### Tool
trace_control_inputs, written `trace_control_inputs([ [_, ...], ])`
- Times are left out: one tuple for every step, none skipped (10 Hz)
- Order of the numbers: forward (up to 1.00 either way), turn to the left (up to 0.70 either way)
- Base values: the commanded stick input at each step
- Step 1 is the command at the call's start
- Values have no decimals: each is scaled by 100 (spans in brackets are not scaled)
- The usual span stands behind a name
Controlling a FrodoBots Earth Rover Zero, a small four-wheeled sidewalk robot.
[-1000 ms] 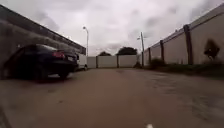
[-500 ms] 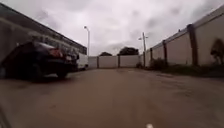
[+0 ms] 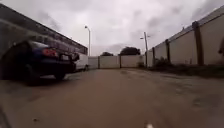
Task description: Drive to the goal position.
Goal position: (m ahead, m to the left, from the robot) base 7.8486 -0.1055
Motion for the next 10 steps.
trace_control_inputs([
  [70, 0],
  [70, 0],
  [70, 0],
  [70, 0],
  [70, 0],
  [70, -11],
  [70, -35],
  [70, -35],
  [70, -35],
  [70, -33],
])
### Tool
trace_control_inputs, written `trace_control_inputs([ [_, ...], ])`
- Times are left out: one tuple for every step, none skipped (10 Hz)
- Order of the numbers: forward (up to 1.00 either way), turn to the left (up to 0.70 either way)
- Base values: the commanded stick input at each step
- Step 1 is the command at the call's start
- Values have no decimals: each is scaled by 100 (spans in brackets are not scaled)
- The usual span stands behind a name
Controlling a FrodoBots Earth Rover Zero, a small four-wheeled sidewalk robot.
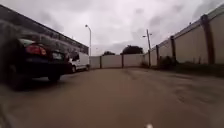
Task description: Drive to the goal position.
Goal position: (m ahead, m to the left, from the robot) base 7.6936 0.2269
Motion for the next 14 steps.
trace_control_inputs([
  [70, -16],
  [70, 0],
  [70, 0],
  [70, 0],
  [70, 0],
  [70, 0],
  [70, 0],
  [70, 0],
  [70, 0],
  [70, 0],
  [70, -35],
  [70, -6],
  [70, 0],
  [70, 0],
])
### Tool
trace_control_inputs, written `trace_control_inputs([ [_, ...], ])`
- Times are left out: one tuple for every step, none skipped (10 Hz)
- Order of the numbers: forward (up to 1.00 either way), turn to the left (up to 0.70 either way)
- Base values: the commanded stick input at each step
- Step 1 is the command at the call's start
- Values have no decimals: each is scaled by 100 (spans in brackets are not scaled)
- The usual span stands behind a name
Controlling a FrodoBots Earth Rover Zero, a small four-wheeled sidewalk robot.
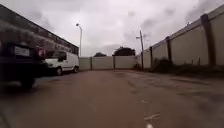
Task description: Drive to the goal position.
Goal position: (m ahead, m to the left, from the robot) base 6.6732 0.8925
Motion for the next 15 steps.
trace_control_inputs([
  [70, 0],
  [70, 0],
  [70, 0],
  [70, 0],
  [70, 0],
  [70, 0],
  [70, 0],
  [70, 0],
  [70, 0],
  [70, 0],
  [70, 0],
  [70, 0],
  [70, 0],
  [70, 0],
  [70, 0],
])
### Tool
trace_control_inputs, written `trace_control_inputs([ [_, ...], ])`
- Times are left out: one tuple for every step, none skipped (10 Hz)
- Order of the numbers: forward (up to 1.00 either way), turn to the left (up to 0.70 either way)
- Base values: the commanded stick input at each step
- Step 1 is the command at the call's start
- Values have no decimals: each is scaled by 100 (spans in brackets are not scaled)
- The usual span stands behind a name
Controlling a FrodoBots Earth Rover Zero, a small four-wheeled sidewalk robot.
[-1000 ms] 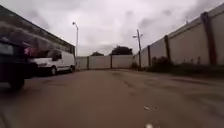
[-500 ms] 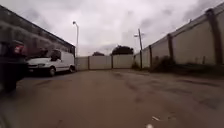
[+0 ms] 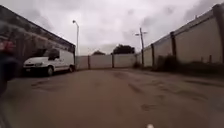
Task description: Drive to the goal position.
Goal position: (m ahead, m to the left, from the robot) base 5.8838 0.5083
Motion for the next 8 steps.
trace_control_inputs([
  [70, 0],
  [70, 0],
  [70, 0],
  [70, 0],
  [70, 0],
  [70, 0],
  [70, 0],
  [70, 0],
])
